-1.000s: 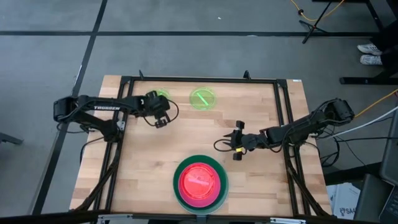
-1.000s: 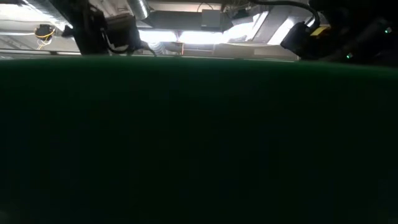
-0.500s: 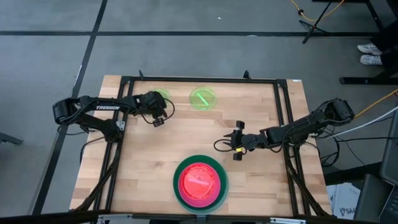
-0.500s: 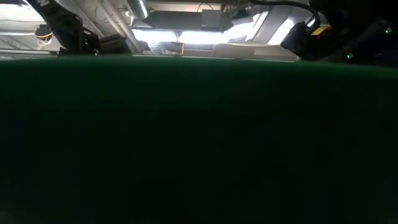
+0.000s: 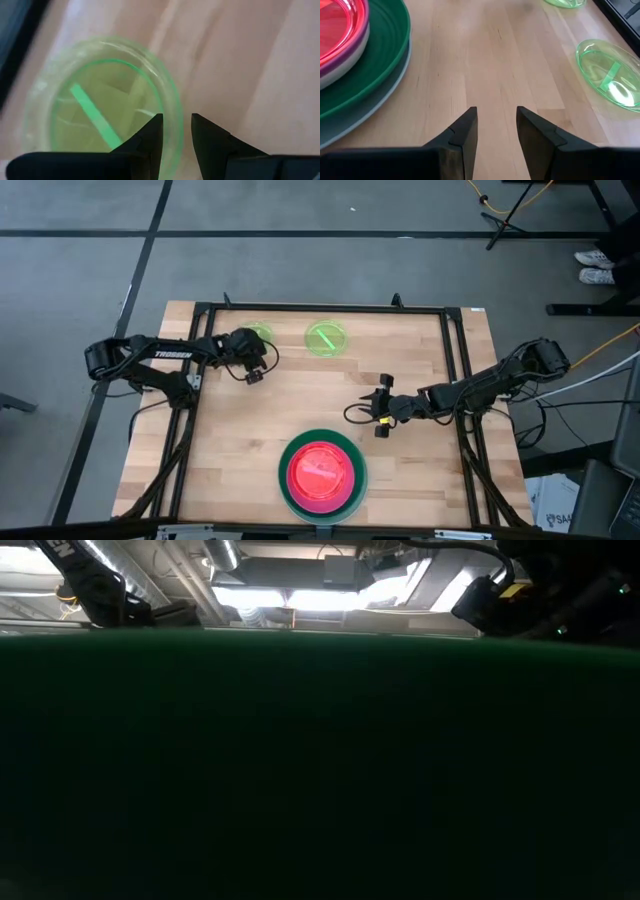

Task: Stack plastic plates
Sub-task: Stack the left light green plate on top of the light pink plate

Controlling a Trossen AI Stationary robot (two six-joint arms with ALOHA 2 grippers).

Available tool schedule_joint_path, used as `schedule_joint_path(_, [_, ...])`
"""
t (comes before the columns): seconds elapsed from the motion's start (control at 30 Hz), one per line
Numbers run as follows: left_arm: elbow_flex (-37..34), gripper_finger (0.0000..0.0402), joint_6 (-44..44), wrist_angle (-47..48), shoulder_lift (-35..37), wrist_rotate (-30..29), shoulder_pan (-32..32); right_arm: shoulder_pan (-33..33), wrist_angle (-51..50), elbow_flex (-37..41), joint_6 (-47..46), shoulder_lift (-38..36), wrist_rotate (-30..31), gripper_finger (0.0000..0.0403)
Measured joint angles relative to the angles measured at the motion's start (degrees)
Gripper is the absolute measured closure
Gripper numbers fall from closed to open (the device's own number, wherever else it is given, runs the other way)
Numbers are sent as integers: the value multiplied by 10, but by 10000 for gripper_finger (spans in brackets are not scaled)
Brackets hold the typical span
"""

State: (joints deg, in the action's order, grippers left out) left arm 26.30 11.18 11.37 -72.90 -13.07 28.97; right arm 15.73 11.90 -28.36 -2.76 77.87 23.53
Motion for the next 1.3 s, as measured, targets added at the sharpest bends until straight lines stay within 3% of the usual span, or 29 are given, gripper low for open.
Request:
schedule_joint_path(0.27, [0, 308, 5, -17, -22, 21, -1, 0, 0, 0, 2, 0, 0, 276])
schedule_joint_path(0.53, [1, 308, 16, -44, -67, -40, -3, 0, 0, 0, 17, 0, 20, 276])
schedule_joint_path(0.7, [1, 311, 12, -48, -69, -49, -3, 0, 0, 0, 17, 0, 20, 276])
schedule_joint_path(1.0, [0, 395, -21, -48, -70, -66, -13, 0, -2, 0, -3, 0, 54, 276])
schedule_joint_path(1.3, [0, 399, -23, -67, -68, -95, -98, 0, -4, 0, -5, 0, 70, 276])
